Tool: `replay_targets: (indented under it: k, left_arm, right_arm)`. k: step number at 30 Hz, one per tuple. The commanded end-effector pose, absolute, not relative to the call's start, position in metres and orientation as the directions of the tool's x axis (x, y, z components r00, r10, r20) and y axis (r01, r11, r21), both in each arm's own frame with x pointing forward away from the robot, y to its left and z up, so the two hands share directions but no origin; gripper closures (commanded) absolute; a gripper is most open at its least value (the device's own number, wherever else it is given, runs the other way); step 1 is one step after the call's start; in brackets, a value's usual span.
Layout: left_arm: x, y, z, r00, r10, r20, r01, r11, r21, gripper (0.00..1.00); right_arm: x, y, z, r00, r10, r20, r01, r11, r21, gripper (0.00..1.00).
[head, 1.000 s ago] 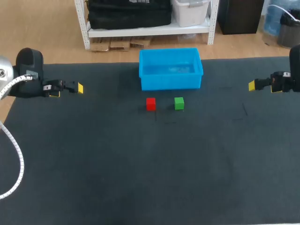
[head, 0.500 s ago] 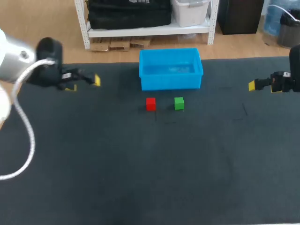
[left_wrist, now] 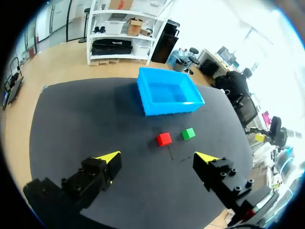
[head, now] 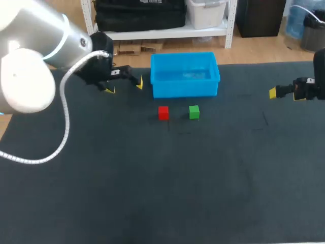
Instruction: Use the left arm to pick the red cube and place it into the blue plastic box first, then use the right arm to grasp the green cube and put it into the same blue plastic box after the first action is fully finished.
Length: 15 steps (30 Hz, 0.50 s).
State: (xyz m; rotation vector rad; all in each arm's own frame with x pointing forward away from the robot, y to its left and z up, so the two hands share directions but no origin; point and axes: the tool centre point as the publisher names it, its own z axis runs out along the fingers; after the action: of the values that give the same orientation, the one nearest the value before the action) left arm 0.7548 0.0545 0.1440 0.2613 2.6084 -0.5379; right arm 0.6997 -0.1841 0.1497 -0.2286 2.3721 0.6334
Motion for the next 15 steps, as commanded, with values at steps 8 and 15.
replay_targets:
  k: [8,15]
  left_arm:
    - [0.7589,0.0505,0.1447,-0.882,0.095,-0.462,0.246,0.928,-0.279,0.0]
    - [0.7589,0.0505,0.1447,-0.882,0.095,-0.462,0.246,0.928,-0.279,0.0]
  right_arm:
    - [0.6997,-0.1849,0.1497,-0.765,0.001,-0.644,-0.321,0.866,0.383,0.0]
    - [0.6997,-0.1849,0.1497,-0.765,0.001,-0.644,-0.321,0.866,0.383,0.0]
